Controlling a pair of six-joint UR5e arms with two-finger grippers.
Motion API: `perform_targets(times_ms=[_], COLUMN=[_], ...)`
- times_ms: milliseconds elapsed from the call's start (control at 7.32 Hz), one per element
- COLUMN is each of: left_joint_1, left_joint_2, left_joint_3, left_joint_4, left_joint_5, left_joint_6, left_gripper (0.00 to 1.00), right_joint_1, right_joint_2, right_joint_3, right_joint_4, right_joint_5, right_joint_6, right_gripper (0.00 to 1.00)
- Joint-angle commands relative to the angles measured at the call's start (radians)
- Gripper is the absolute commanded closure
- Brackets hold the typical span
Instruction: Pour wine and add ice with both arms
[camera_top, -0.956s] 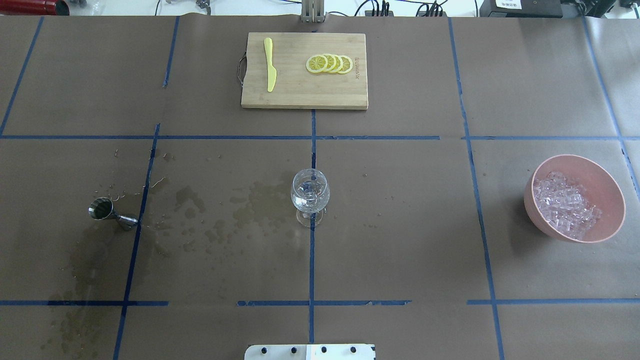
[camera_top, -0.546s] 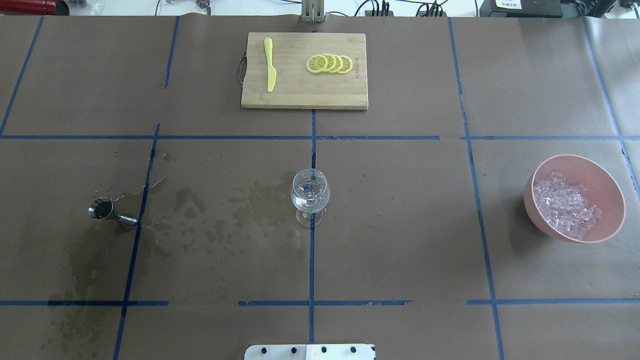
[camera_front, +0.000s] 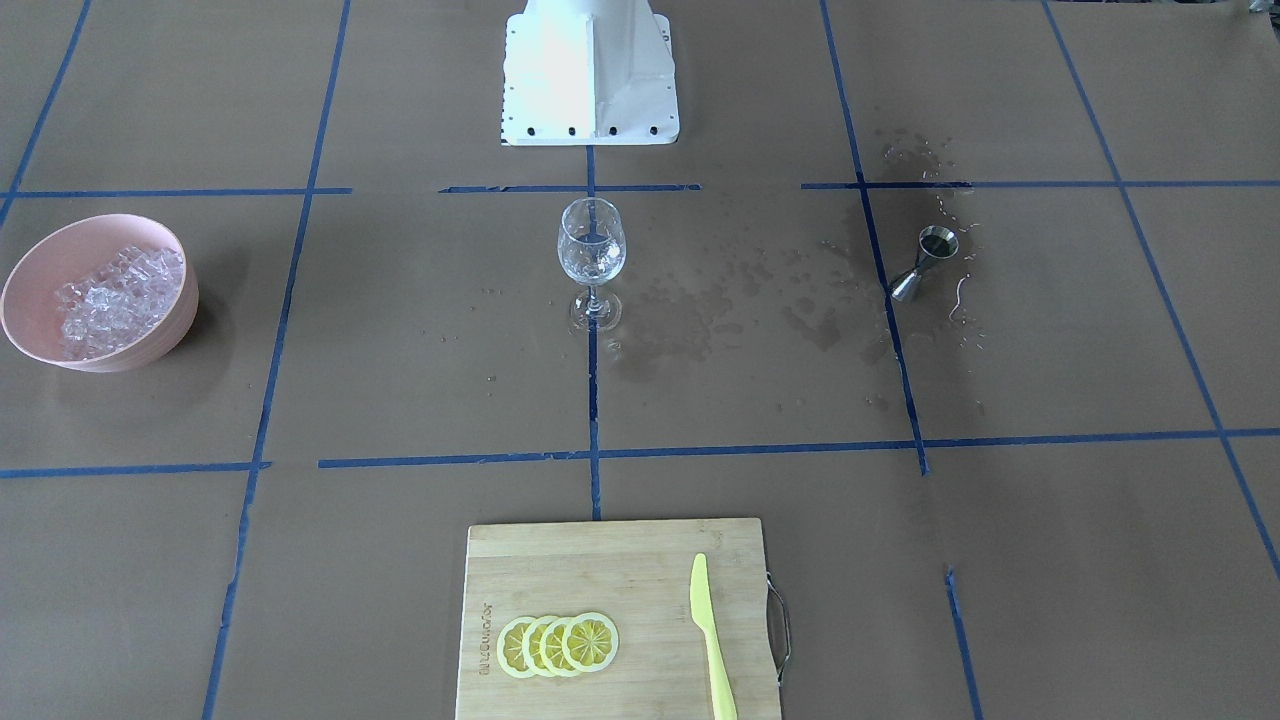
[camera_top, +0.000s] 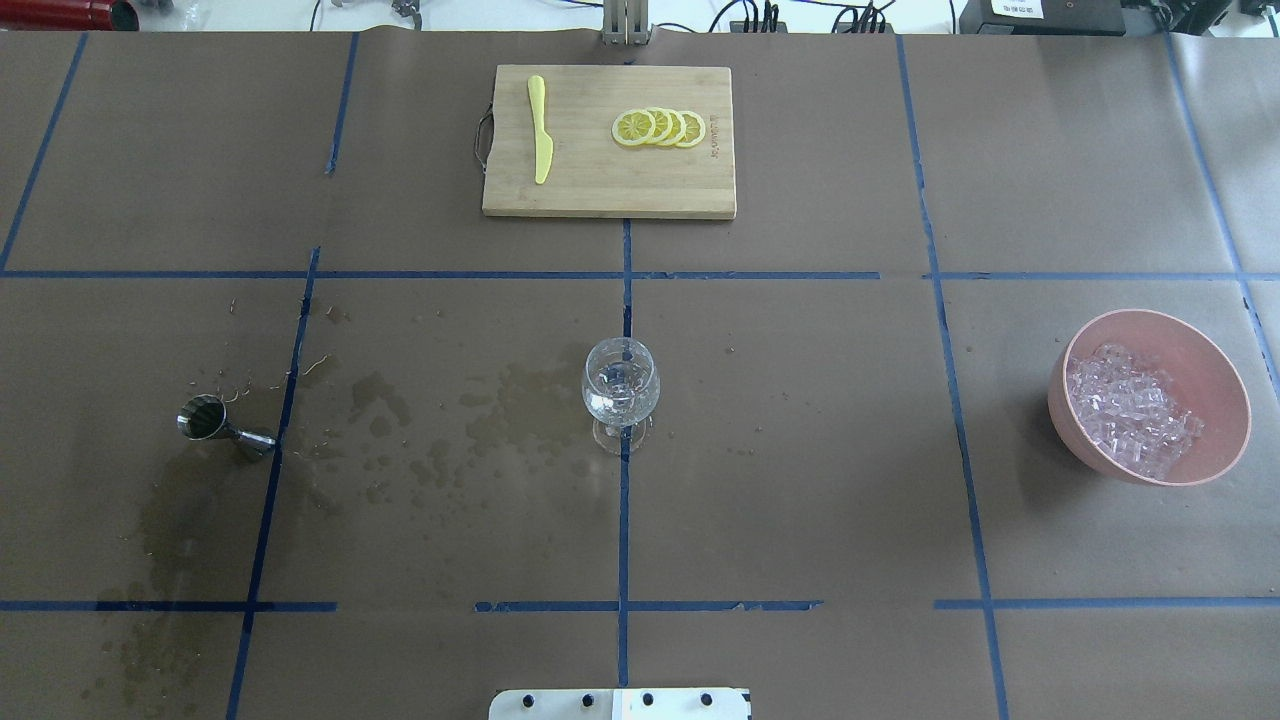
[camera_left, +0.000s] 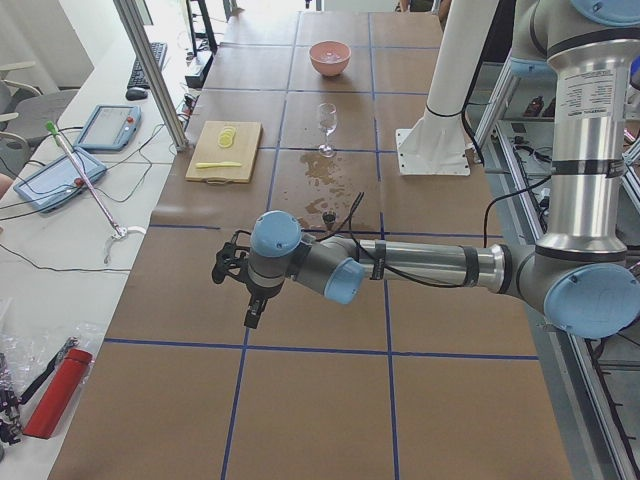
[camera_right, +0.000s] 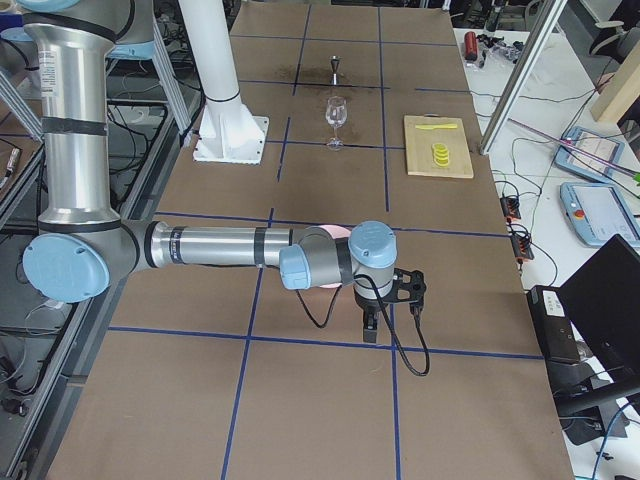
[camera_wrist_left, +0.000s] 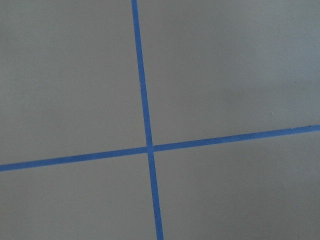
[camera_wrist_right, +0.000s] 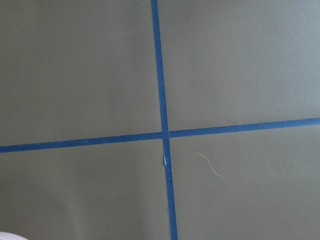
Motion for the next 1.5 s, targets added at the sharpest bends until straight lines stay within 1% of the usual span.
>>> perform_targets(times_ms=[0, 137, 273, 410, 546, 683, 819, 956, 1093, 1229, 1366], left_joint_1=[0.020, 0.113, 0.238, 0.358, 0.486, 0.586, 0.671, 0.745, 0.878, 0.997, 1.079], left_joint_2=[0.048, 0.048, 0.044, 0.060, 0.099, 0.199, 0.266, 0.289, 0.300, 0.303, 0.312], left_joint_3=[0.008, 0.005, 0.001, -0.022, -0.086, -0.213, -0.322, -0.356, -0.357, -0.358, -0.358], left_joint_4=[-0.245, -0.342, -0.499, -0.628, -0.696, -0.717, -0.717, -0.717, -0.715, -0.711, -0.711], left_joint_5=[-0.015, -0.001, 0.107, 0.284, 0.404, 0.557, 0.680, 0.818, 1.037, 1.216, 1.322], left_joint_6=[-0.023, -0.200, -0.379, -0.551, -0.744, -0.799, -0.836, -0.912, -0.957, -0.993, -0.996], left_gripper=[0.00, 0.00, 0.00, 0.00, 0.00, 0.00, 0.00, 0.07, 0.02, 0.01, 0.01], right_joint_1=[0.000, 0.000, -0.002, -0.002, -0.002, -0.002, -0.002, -0.002, -0.002, 0.000, 0.000], right_joint_2=[0.003, 0.003, 0.003, 0.003, 0.003, 0.003, 0.003, 0.003, 0.002, 0.002, 0.002], right_joint_3=[0.000, 0.000, 0.000, 0.002, 0.005, 0.008, 0.010, 0.011, 0.011, 0.013, 0.011], right_joint_4=[0.000, 0.000, 0.000, 0.000, 0.000, 0.000, 0.000, 0.000, 0.000, 0.000, 0.000], right_joint_5=[0.000, 0.001, 0.001, 0.001, 0.001, 0.001, 0.001, 0.001, 0.001, 0.001, 0.001], right_joint_6=[0.001, 0.001, 0.002, 0.001, 0.002, 0.002, 0.001, 0.002, 0.002, 0.001, 0.001], right_gripper=[0.00, 0.00, 0.00, 0.00, 0.00, 0.00, 0.00, 0.00, 0.00, 0.00, 0.00])
